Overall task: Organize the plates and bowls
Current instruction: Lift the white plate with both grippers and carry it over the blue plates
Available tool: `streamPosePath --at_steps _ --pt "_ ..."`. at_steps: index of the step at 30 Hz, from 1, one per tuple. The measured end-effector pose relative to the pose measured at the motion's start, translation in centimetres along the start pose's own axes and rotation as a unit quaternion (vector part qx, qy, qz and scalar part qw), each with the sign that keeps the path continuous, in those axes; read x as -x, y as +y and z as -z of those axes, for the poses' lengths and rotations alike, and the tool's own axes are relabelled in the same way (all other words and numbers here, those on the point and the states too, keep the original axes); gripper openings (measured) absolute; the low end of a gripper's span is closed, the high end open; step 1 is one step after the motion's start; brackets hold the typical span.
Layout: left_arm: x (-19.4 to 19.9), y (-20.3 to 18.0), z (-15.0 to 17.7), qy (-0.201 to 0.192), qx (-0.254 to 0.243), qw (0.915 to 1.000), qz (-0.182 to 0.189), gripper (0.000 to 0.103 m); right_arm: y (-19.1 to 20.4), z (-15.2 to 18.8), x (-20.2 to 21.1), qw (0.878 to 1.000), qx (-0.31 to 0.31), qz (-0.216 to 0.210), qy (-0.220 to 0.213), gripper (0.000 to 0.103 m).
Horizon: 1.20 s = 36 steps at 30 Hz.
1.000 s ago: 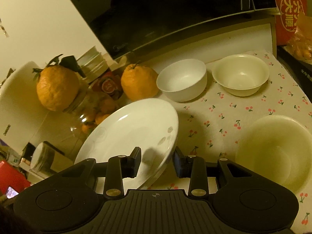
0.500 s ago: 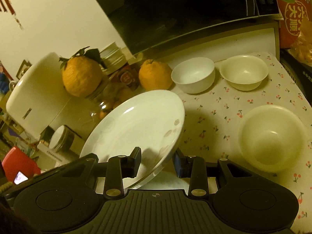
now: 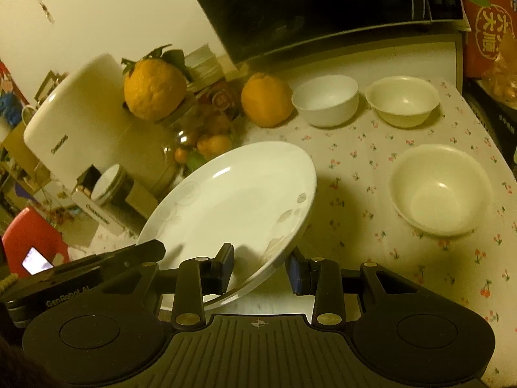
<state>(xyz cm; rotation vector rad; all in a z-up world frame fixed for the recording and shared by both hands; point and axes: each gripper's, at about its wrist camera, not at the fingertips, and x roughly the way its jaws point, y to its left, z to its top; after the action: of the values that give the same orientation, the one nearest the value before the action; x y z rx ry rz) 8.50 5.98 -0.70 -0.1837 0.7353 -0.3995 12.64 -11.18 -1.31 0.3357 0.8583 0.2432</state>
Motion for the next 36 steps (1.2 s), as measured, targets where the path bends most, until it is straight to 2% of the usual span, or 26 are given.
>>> streamPosePath --at_steps 21,29,36 --pt "0.7 -0.6 3.4 0.052 -0.035 0.998 0.004 0.026 -0.6 4.1 0.4 0.999 0.003 0.008 0.048 0.034" --pt "0.7 -0.7 3.9 0.067 -0.051 0.9964 -0.003 0.025 -0.5 4.9 0.4 0.998 0.011 0.007 0.06 0.034" --pt "0.5 -1.1 4.2 0.076 -0.085 0.9933 -0.018 0.023 -0.5 5.4 0.2 0.997 0.018 0.007 0.073 0.034"
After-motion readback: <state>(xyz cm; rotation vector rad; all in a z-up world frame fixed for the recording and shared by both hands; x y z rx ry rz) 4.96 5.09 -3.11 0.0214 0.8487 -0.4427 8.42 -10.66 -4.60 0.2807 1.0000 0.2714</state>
